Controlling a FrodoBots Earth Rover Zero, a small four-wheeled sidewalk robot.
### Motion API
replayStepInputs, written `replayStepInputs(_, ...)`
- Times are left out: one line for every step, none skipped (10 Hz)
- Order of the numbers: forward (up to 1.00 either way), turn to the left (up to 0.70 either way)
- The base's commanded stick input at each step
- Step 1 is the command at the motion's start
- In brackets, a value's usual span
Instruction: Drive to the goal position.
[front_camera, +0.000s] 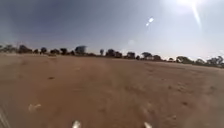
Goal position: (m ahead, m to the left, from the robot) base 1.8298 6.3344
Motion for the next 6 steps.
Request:
replayStepInputs(0.70, 0.00)
replayStepInputs(0.70, 0.00)
replayStepInputs(0.70, 0.00)
replayStepInputs(0.70, 0.00)
replayStepInputs(0.70, 0.10)
replayStepInputs(0.70, 0.26)
